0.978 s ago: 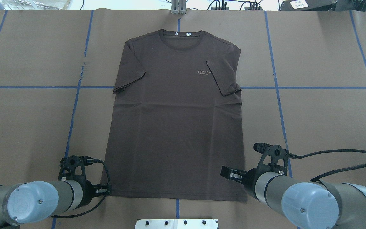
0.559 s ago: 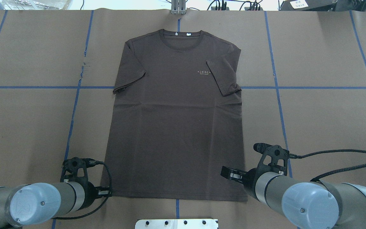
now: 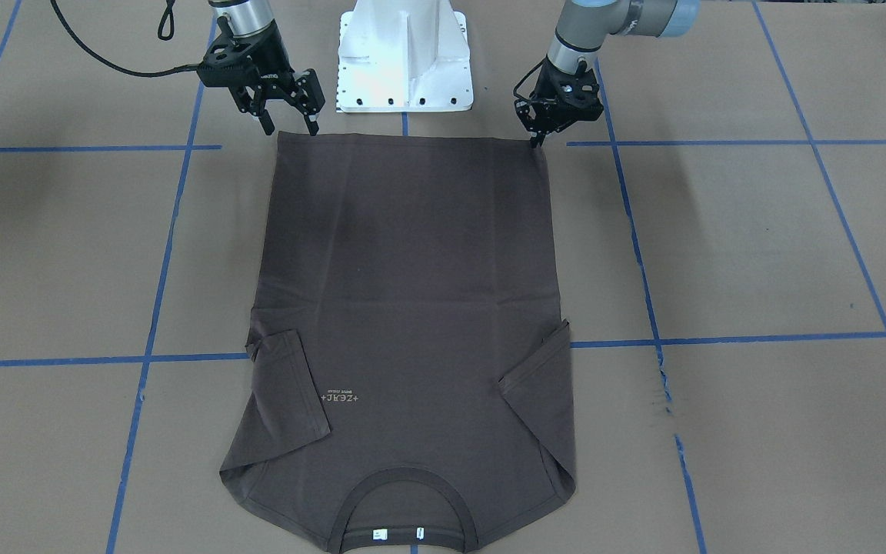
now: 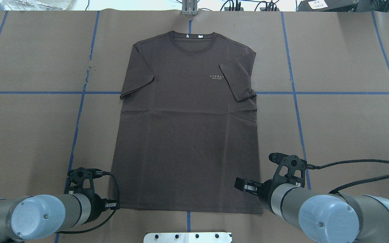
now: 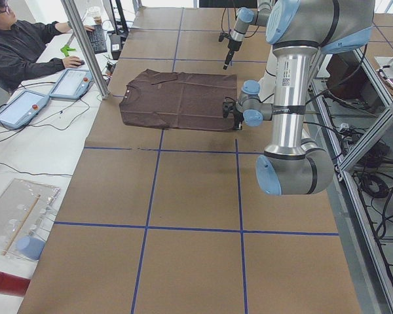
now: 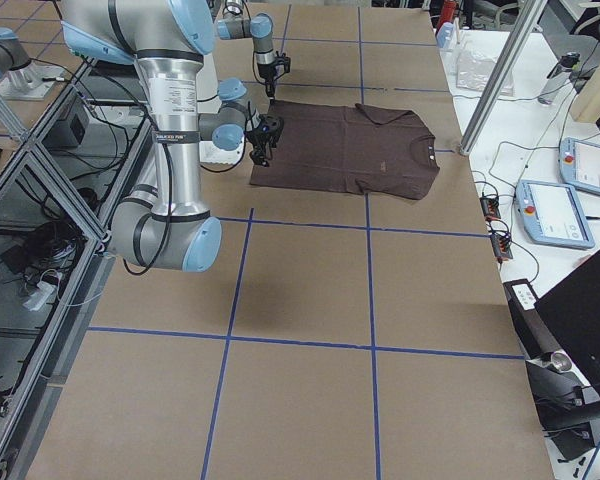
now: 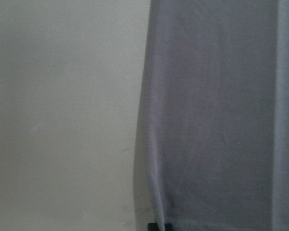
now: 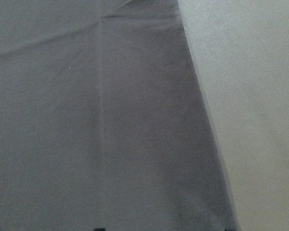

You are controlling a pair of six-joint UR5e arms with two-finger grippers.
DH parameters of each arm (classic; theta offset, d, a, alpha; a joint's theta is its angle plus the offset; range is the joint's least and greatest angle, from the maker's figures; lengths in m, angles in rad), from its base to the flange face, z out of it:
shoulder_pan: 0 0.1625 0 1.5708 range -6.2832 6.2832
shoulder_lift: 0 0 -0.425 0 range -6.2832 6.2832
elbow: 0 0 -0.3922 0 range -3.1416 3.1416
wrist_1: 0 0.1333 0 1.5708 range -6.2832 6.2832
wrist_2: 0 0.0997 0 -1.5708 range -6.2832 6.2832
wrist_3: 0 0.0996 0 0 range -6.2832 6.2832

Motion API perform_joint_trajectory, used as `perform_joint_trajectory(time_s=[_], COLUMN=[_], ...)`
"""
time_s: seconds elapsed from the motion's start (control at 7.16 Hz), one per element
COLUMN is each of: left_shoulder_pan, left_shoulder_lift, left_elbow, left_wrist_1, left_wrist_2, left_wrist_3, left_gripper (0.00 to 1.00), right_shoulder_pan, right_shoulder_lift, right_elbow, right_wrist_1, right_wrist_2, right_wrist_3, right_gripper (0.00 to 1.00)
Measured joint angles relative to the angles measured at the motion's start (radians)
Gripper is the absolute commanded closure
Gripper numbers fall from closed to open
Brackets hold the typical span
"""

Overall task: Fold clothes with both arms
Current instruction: 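Grasp the hem corners with both grippers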

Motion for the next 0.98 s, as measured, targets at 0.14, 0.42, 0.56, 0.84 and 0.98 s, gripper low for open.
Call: perform_joint_trajectory(time_s=[0.14,0.42,0.56,0.84,0.98], left_shoulder_pan=[0.000,-0.001,-0.001,-0.001,-0.001], left_shoulder_lift=[-0.001,-0.013,-0.022,-0.029,-0.030], left_elbow=[-0.003,-0.005,-0.006,-0.006,-0.006], left_wrist_1=[0.000,0.000,0.001,0.001,0.001], left_wrist_2=[-0.001,-0.004,-0.005,-0.006,-0.007], left_wrist_3=[0.000,0.000,0.000,0.000,0.000], left_gripper=[1.00,1.00,1.00,1.00,1.00], right_shoulder_pan=[-0.020,-0.068,-0.090,-0.124,-0.135], right_shoulder_lift=[0.003,0.008,0.004,0.002,0.001], right_elbow=[-0.002,-0.009,-0.021,-0.060,-0.073], right_wrist_1=[-0.017,-0.098,-0.116,-0.126,-0.127], right_wrist_2=[-0.016,-0.049,-0.073,-0.112,-0.124], right_wrist_3=[0.035,0.114,0.130,0.148,0.151], right_gripper=[0.35,0.35,0.36,0.37,0.37])
